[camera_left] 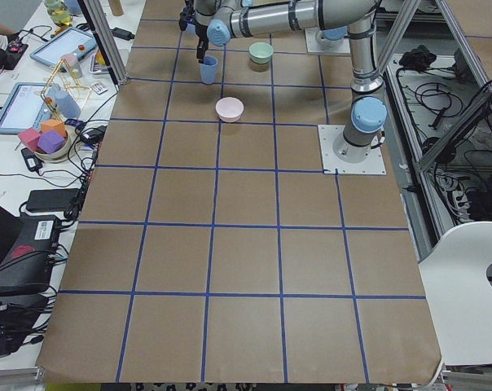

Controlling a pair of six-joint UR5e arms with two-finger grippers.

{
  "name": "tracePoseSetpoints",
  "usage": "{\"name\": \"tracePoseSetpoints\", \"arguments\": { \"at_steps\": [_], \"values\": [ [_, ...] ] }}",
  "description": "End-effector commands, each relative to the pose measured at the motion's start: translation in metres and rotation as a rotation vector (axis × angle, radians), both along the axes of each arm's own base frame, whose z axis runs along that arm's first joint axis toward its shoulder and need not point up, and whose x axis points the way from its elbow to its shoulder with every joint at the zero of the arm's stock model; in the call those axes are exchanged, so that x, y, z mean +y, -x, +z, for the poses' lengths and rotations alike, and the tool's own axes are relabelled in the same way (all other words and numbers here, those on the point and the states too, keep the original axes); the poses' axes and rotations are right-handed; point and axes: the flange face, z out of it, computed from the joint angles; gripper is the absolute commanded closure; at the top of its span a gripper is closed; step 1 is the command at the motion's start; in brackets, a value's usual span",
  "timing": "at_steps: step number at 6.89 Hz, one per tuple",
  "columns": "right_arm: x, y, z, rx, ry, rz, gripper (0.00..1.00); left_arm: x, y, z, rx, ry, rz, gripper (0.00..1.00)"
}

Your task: Stack blue cups with both arms

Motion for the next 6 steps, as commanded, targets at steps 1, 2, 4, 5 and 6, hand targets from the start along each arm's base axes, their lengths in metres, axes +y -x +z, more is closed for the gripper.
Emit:
{"name": "tracePoseSetpoints", "arguments": {
  "at_steps": [1,2,4,5,6],
  "values": [
    [0.021,-0.083,0.054,0.0,-0.009,-0.075,1.0,0.026,-0.094,0.075,-0.017,-0.144,0.124,0.0],
    [0.034,-0.113,0.071,0.0,-0.03,-0.108,1.0,0.05,-0.115,0.097,-0.017,-0.164,0.115,0.0],
    [0.059,-0.199,0.087,-0.008,-0.032,-0.189,1.0,0.122,-0.122,0.128,-0.03,-0.146,0.117,0.0],
    [0.072,-0.233,0.089,-0.018,-0.041,-0.2,1.0,0.137,-0.121,0.133,-0.027,-0.122,0.117,0.0],
    [0.089,-0.27,0.079,-0.009,-0.059,-0.149,1.0,0.131,-0.125,0.133,-0.044,-0.1,0.119,0.0]
  ]
}}
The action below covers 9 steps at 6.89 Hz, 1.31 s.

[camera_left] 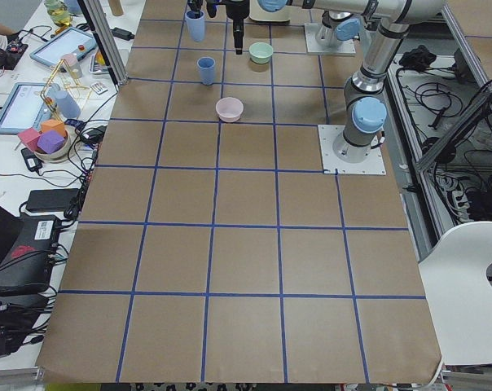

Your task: Stack blue cups with both arms

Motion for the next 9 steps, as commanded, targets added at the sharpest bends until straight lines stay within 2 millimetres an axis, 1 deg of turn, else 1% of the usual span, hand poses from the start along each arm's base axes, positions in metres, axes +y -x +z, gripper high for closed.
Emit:
{"name": "tracePoseSetpoints", "arguments": {
  "at_steps": [1,2,4,5,6,7,8,9],
  "values": [
    [0.024,-0.053,-0.013,0.002,-0.029,0.018,1.0,-0.009,-0.012,-0.004,-0.085,0.036,0.004,0.0],
    [0.026,-0.052,-0.021,0.005,-0.047,0.018,1.0,-0.012,-0.013,-0.002,-0.079,0.054,0.005,0.0],
    [0.035,-0.05,-0.049,0.018,-0.093,0.018,1.0,-0.015,-0.013,0.0,-0.08,0.063,0.001,0.0],
    [0.037,-0.049,-0.056,0.02,-0.102,0.018,1.0,-0.015,-0.013,0.0,-0.08,0.063,0.002,0.0],
    [0.034,-0.05,-0.053,0.011,-0.071,0.019,1.0,-0.015,-0.014,0.0,-0.081,0.063,0.004,0.0],
    [0.032,-0.051,-0.054,0.011,-0.068,0.019,1.0,-0.015,-0.014,0.0,-0.081,0.063,0.004,0.0],
    [0.028,-0.052,-0.069,0.017,-0.09,0.018,1.0,-0.015,-0.014,0.0,-0.081,0.062,0.005,0.0],
    [0.024,-0.053,-0.071,0.012,-0.071,0.019,1.0,-0.015,-0.014,0.001,-0.081,0.065,0.005,0.0]
  ]
}}
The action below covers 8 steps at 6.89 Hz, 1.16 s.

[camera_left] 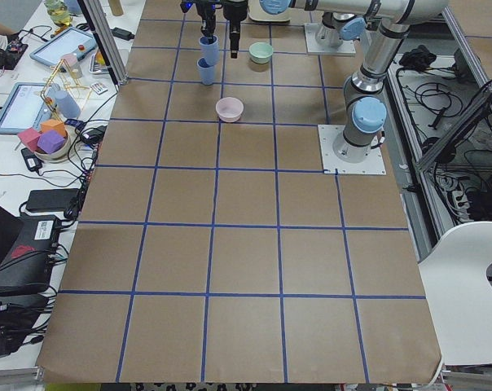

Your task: Stack blue cups with both arms

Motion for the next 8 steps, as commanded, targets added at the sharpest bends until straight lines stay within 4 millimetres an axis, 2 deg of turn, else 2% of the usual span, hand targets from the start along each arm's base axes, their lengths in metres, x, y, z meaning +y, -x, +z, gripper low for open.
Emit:
{"name": "tracePoseSetpoints", "arguments": {
  "at_steps": [1,2,3,4,5,6,7,8],
  "values": [
    [-0.006,-0.002,-0.005,-0.007,0.029,0.001,1.0,0.0,0.0,0.0,-0.002,0.0,0.001,0.0],
    [-0.007,-0.002,-0.005,-0.007,0.031,0.002,0.38,0.0,-0.001,-0.001,-0.005,-0.001,0.001,0.0],
    [-0.008,-0.002,-0.003,-0.009,0.046,0.001,0.08,0.001,-0.001,0.0,-0.006,0.0,0.001,0.0],
    [-0.011,-0.003,-0.001,-0.02,0.072,0.001,0.01,0.001,-0.001,0.0,-0.008,0.0,0.001,0.0],
    [-0.011,-0.003,0.001,-0.022,0.074,-0.001,0.0,0.001,-0.001,0.001,-0.008,0.002,0.001,0.0],
    [-0.013,0.007,0.008,-0.002,0.081,-0.011,0.0,0.001,-0.001,0.001,-0.008,0.002,0.001,0.0],
    [-0.013,0.031,0.029,-0.005,0.097,-0.031,0.0,0.001,-0.001,0.001,-0.009,0.004,-0.001,0.0],
    [-0.014,0.063,0.054,-0.014,0.135,-0.026,0.0,0.001,-0.001,0.001,-0.009,0.004,-0.001,0.0]
  ]
}}
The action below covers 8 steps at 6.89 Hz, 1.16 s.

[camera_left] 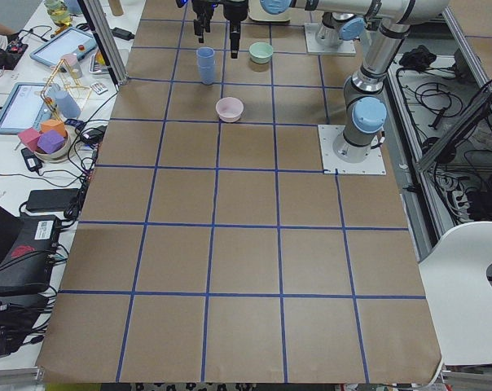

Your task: Stack blue cups with both arms

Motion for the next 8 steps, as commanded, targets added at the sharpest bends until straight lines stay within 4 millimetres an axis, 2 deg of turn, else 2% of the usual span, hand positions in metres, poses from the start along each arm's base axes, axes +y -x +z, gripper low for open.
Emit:
{"name": "tracePoseSetpoints", "arguments": {
  "at_steps": [1,2,3,4,5,6,8],
  "values": [
    [0.001,0.061,0.035,0.008,0.013,0.096,0.0,0.0,0.0,0.0,-0.001,-0.001,0.001,0.0],
    [0.015,0.093,0.055,0.013,-0.035,0.168,0.0,0.0,0.0,0.0,-0.001,-0.001,0.001,0.0],
    [0.029,0.129,0.083,0.012,-0.043,0.176,0.0,0.0,0.0,0.0,-0.001,-0.001,0.001,0.0],
    [0.047,0.154,0.1,0.003,-0.09,0.182,0.0,0.0,0.0,0.0,-0.001,-0.001,0.001,0.0],
    [0.062,0.16,0.115,0.005,-0.08,0.178,0.0,0.0,0.0,0.0,-0.001,-0.001,0.001,0.0],
    [0.076,0.156,0.125,0.007,-0.066,0.17,0.0,0.0,0.0,0.0,-0.001,-0.001,0.001,0.0],
    [0.086,0.163,0.122,0.082,-0.076,0.171,0.0,0.0,0.0,-0.001,-0.001,-0.002,0.001,0.0]
  ]
}}
